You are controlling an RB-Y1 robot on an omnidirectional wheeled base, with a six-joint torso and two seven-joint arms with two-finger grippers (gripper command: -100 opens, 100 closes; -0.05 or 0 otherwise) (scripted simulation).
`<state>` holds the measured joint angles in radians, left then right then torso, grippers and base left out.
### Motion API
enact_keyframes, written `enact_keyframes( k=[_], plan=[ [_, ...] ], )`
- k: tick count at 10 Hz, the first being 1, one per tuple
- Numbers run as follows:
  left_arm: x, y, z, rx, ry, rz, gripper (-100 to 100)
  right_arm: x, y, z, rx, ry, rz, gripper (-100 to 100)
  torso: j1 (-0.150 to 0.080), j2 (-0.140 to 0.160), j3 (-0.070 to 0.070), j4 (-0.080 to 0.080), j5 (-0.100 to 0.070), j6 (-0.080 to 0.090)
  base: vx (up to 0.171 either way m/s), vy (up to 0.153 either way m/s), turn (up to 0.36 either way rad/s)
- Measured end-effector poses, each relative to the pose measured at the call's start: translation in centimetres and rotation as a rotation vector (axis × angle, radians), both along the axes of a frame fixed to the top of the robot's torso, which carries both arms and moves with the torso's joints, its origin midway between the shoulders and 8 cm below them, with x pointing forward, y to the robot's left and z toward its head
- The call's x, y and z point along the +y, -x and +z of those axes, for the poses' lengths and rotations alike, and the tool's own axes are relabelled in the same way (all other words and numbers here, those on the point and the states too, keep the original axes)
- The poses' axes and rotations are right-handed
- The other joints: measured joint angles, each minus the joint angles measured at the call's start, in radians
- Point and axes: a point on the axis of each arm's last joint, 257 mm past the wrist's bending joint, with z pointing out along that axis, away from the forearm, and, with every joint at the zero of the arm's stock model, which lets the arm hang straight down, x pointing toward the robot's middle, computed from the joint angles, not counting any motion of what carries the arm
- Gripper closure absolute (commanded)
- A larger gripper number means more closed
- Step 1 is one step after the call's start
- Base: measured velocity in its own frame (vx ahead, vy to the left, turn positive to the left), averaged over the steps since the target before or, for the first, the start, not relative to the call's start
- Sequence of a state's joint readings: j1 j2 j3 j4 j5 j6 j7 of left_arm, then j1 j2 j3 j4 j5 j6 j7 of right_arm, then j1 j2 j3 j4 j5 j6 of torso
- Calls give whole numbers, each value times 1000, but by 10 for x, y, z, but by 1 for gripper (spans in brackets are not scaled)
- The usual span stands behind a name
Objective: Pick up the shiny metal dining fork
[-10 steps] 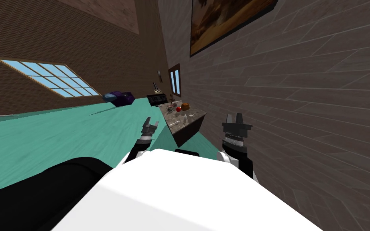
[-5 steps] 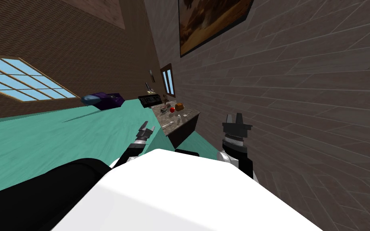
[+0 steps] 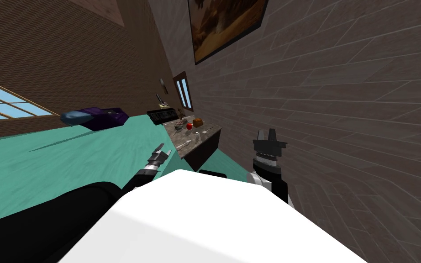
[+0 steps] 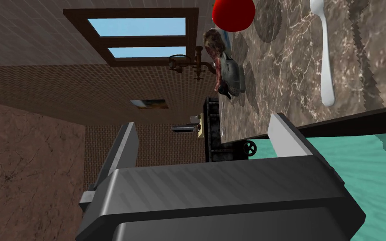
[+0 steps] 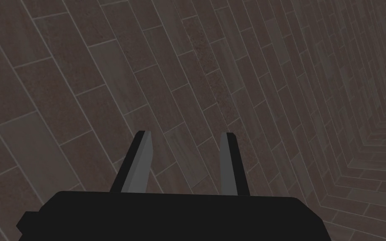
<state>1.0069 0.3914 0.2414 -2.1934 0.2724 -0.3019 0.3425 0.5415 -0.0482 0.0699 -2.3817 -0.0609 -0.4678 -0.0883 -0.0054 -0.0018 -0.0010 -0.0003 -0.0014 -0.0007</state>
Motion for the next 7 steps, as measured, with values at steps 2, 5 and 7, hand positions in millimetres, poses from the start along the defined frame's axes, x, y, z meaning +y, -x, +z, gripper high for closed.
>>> enact_keyframes(
  k=[2,5,7],
  plan=[
    [16,17,-15,75,22,31,-100,0,0,0,0,0,0,0,1,0,0,0,0,0,59,-72,-143],
    [39,45,-38,188,63,87,-100,0,0,0,0,0,0,0,2,-1,0,0,0,1,86,-72,-187],
    [55,70,-53,274,100,135,-100,0,0,0,0,0,0,0,0,-2,-1,0,0,0,89,-68,-109]
  ],
)
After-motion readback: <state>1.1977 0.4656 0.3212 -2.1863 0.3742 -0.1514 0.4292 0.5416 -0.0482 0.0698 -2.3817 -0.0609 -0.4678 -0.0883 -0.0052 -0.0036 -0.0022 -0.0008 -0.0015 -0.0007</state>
